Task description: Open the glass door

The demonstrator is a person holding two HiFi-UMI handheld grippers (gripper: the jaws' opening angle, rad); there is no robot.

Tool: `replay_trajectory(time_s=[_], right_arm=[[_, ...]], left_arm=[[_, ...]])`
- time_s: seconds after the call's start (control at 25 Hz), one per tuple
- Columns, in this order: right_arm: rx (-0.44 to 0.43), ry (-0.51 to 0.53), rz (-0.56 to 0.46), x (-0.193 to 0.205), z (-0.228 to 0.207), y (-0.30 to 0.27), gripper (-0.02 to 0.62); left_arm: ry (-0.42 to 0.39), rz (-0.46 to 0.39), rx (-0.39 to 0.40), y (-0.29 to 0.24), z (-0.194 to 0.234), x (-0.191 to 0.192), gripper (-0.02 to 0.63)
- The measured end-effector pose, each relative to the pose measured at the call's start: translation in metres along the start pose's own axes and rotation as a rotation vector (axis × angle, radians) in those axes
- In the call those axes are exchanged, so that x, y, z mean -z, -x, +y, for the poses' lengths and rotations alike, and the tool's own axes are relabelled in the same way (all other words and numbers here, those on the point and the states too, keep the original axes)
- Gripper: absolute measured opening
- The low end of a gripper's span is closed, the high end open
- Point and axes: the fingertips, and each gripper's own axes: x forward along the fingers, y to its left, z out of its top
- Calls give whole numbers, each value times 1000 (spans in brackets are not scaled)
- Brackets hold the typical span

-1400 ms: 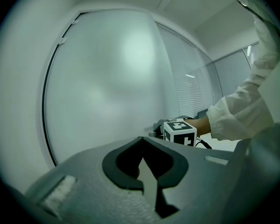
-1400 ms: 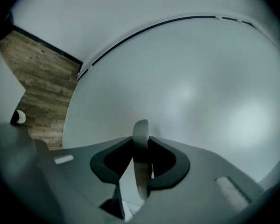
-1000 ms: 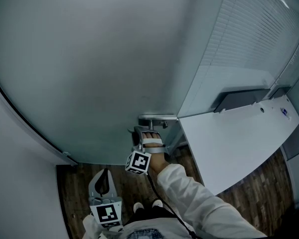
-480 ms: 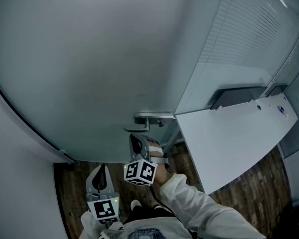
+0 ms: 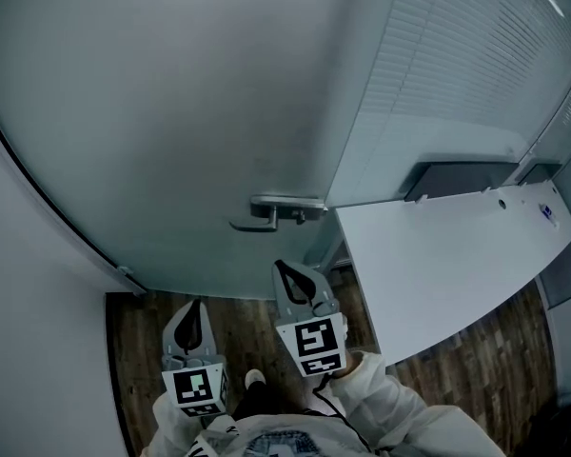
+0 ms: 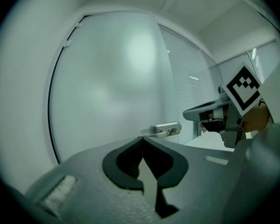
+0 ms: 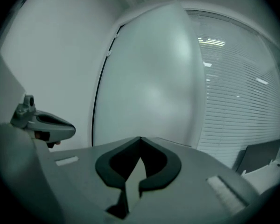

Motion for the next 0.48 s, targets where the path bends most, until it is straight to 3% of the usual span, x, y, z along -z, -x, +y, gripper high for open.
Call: replay_trajectory(time_s=[0.24,0.48], right_arm=[[-26,-137,-65,8,-24,89,5],[-35,-168,-142,12,-29,180,3]], left_arm=[[25,-4,-11,34,-66,3,3],[5,-40,-10,88,-134,1,3]])
